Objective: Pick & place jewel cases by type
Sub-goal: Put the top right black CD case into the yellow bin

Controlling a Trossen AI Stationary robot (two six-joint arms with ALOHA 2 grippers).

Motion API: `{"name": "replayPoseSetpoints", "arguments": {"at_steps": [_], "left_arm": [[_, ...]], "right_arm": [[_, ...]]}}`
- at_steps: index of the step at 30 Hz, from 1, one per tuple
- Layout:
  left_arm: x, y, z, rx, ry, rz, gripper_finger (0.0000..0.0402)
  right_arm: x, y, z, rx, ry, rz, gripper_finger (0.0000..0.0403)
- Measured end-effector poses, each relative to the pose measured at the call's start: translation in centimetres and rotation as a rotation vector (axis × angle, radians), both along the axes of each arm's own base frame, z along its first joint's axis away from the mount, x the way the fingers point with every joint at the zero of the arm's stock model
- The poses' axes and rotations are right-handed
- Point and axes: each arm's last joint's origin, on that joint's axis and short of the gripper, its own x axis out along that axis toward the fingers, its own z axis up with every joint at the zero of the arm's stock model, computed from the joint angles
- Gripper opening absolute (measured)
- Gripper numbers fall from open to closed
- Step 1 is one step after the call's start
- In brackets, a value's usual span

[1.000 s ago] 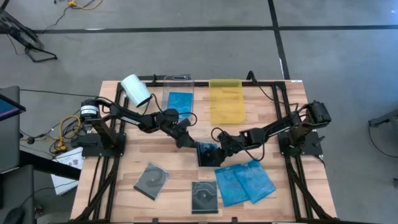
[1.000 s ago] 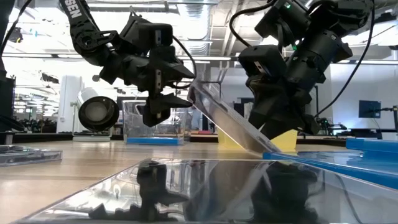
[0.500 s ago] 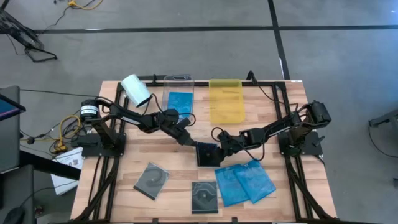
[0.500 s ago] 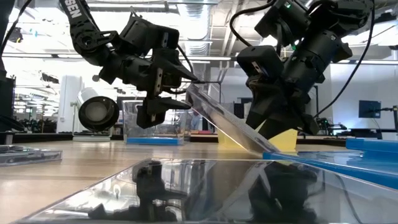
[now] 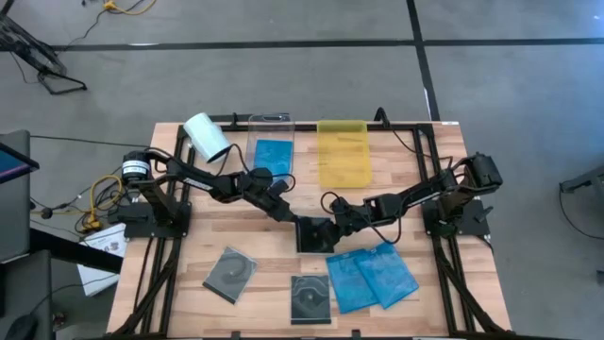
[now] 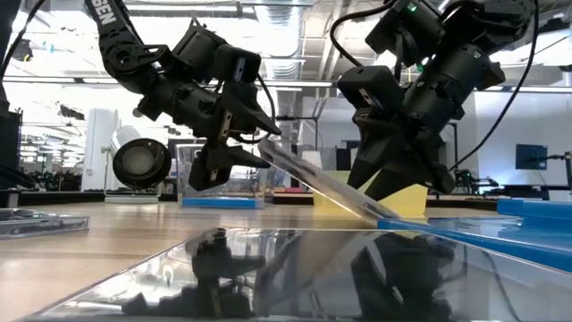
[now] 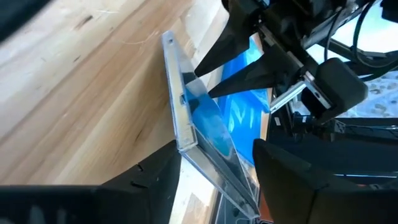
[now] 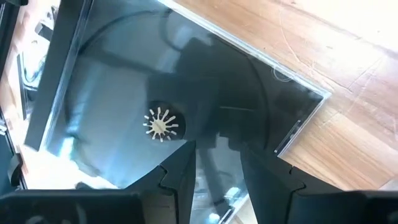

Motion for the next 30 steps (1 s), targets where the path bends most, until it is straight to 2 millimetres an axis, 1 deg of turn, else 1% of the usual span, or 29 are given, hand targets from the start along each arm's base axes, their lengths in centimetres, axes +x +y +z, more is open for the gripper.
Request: {"name": "replayPoseSetpoints", "arguments": {"at_steps": [10,14,18,30], "left_arm": [[0.03,0.06,0.06,0.022,-0.015,-0.006,0.0119],[0.04,0.10,0.05,0.028,-0.014,0.007,0.0098],[0.04,0.10,0.05,0.029,-0.013,0.009,0.0089],[0.05,0.15,0.03,0.047,-0.016,0.020,0.0088]], "right_arm": [[0.00,0.00,0.00,0.000,0.000,0.000,0.0120],[0.00,0.00,0.00,0.000,0.000,0.000,0.0120],[0.00,0.01,0.00,0.000,0.000,0.001,0.0120],[0.07,0.04,0.06,-0.004,-0.011,0.007,0.0120]]}}
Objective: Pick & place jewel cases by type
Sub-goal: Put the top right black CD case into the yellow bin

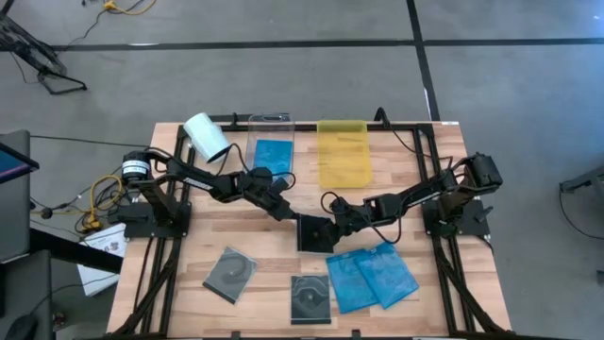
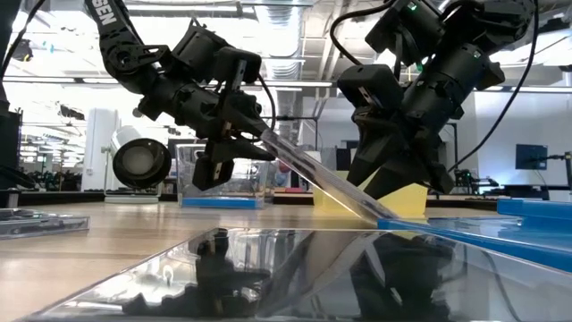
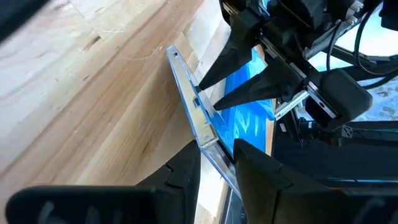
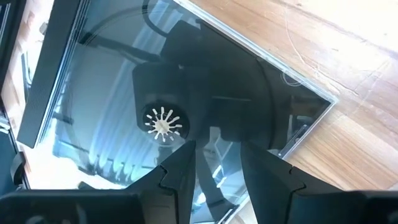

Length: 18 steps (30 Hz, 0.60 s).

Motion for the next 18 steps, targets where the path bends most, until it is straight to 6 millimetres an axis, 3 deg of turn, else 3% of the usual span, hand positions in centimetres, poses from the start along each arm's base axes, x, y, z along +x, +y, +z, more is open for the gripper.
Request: {"name": "replayPoseSetpoints", "arguments": {"at_steps": [18], "left_arm": [[-0.1,0.1,-0.3,0.030,0.029,0.029,0.0088]], "right_arm": [[0.3,0.0,1.7,-0.019,-0.084,0.032,0.0120]]}}
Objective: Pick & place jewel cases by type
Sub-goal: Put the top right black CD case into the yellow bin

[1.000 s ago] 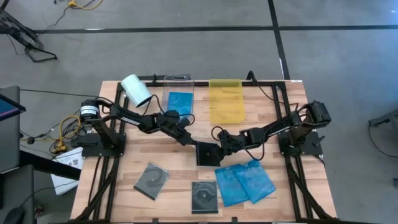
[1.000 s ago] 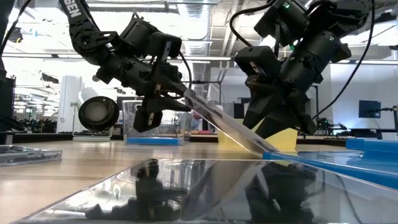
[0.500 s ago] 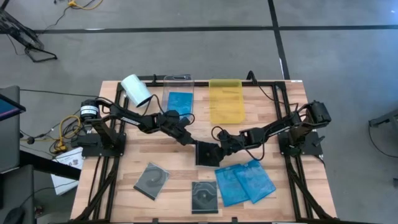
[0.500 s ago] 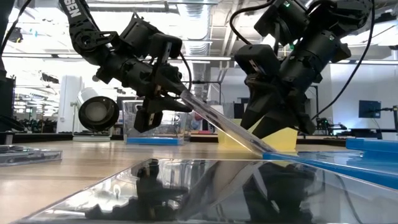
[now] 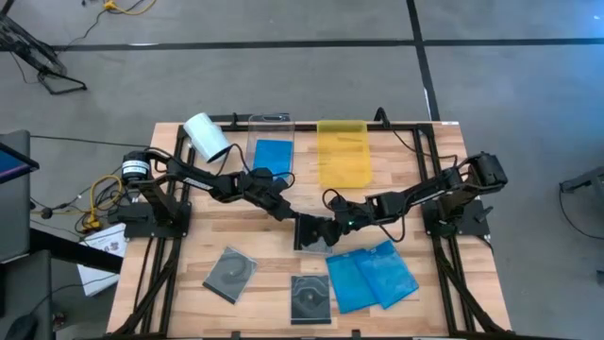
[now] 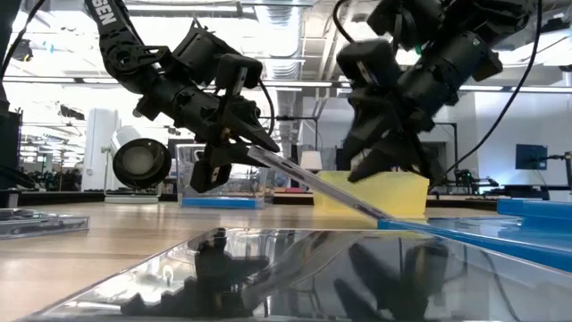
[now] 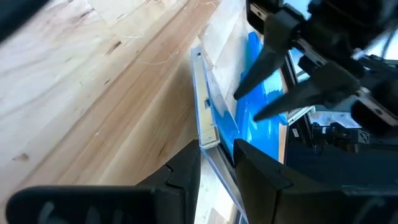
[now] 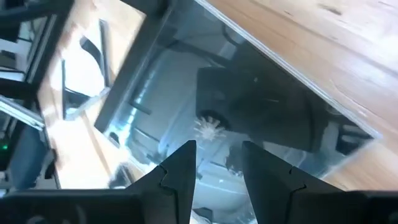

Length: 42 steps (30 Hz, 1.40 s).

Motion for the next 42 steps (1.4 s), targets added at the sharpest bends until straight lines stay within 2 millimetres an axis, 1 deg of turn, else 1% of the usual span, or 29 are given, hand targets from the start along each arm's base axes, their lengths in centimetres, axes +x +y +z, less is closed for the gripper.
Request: {"name": "replayPoseSetpoints", "arguments": {"at_steps": [2,5,12,17,21,24,31,36,42], "left_arm": [[0.0,0.0,0.0,0.000,0.001,0.000,0.0088],[0.0,0.0,0.0,0.001,0.003,0.002,0.0088],[0.0,0.0,0.0,0.010,0.001,0.003,0.0086],[0.0,0.0,0.1,0.025,-0.013,-0.007,0.0065],[0.1,0.0,0.2,0.035,-0.035,-0.016,0.0044],[0.2,0.0,0.4,0.041,-0.059,-0.029,0.0035],[0.2,0.0,0.5,0.049,-0.078,-0.057,0.0046],[0.2,-0.1,0.5,0.047,-0.086,-0.095,0.0040],[0.2,-0.4,0.6,0.049,-0.100,-0.148,0.0035]], "right_arm": [[-0.1,-0.2,0.4,-0.010,0.001,0.005,0.0120],[0.1,-0.2,1.5,-0.019,-0.048,0.013,0.0120],[-0.9,-0.8,3.8,-0.027,-0.096,0.014,0.0120],[-2.6,-1.0,4.7,-0.020,-0.007,-0.003,0.0121],[-3.9,-1.1,4.6,-0.009,0.104,-0.029,0.0120],[-4.3,-1.0,4.5,-0.009,0.128,-0.027,0.0120],[-4.7,-0.6,4.4,-0.043,0.162,0.014,0.0120],[-5.4,-0.5,3.9,-0.099,0.240,0.078,0.0120],[-5.4,0.2,3.7,-0.162,0.195,0.184,0.0120]]}}
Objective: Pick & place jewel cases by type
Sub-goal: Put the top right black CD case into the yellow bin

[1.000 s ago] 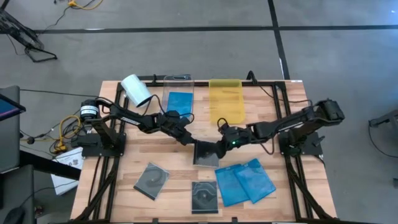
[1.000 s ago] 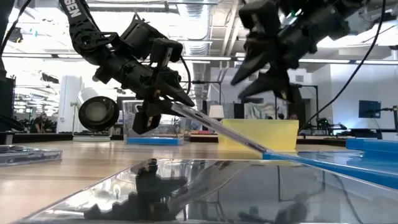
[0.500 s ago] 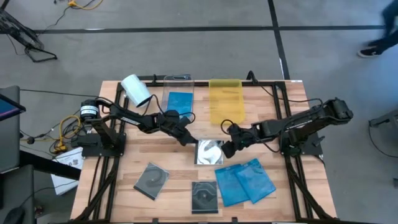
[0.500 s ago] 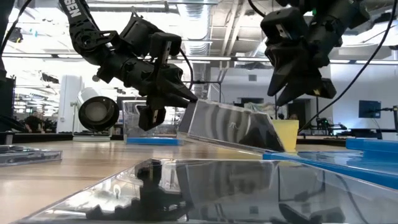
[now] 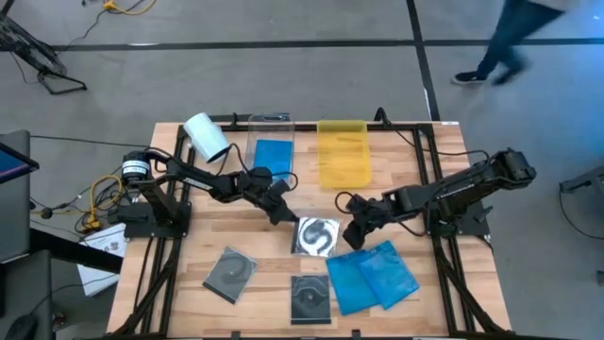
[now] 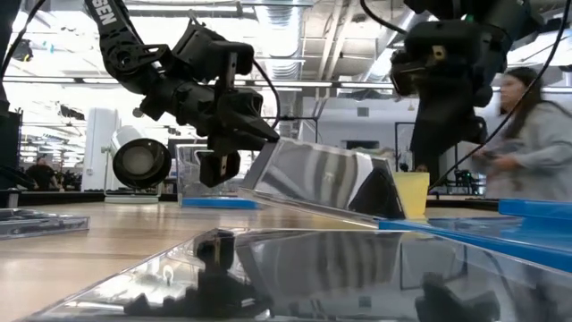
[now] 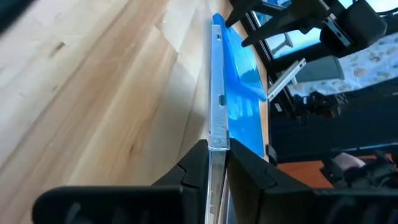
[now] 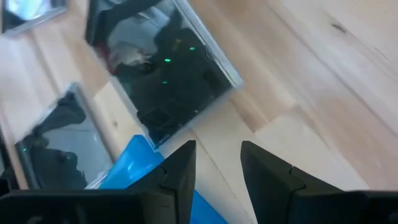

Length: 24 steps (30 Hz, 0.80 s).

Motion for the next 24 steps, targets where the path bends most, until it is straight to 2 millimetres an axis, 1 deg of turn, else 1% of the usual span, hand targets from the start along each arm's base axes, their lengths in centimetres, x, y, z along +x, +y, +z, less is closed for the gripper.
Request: {"name": "replayPoseSetpoints", "arguments": {"at_steps": [4,7,11,16,20,24], "left_arm": [[0.0,-0.3,0.0,0.019,-0.010,-0.022,0.0041],[0.1,-0.4,0.1,0.038,-0.026,-0.041,0.0039],[0.0,-0.4,0.7,0.081,-0.062,-0.041,0.0035],[-0.2,-0.1,1.8,0.145,-0.118,-0.024,0.0037],[-0.5,0.0,3.0,0.223,-0.174,-0.012,0.0037],[-0.7,-0.1,3.8,0.292,-0.223,-0.023,0.0036]], "right_arm": [[0.0,0.4,0.3,-0.007,-0.071,0.049,0.0120],[-0.6,0.6,0.7,0.002,-0.127,0.070,0.0120],[-1.9,0.6,1.5,0.009,-0.186,0.062,0.0120],[-3.9,0.2,2.2,-0.028,-0.266,-0.017,0.0120],[-4.5,0.4,2.2,-0.043,-0.335,-0.036,0.0120],[-4.4,0.6,1.2,-0.037,-0.394,-0.044,0.0120]]}}
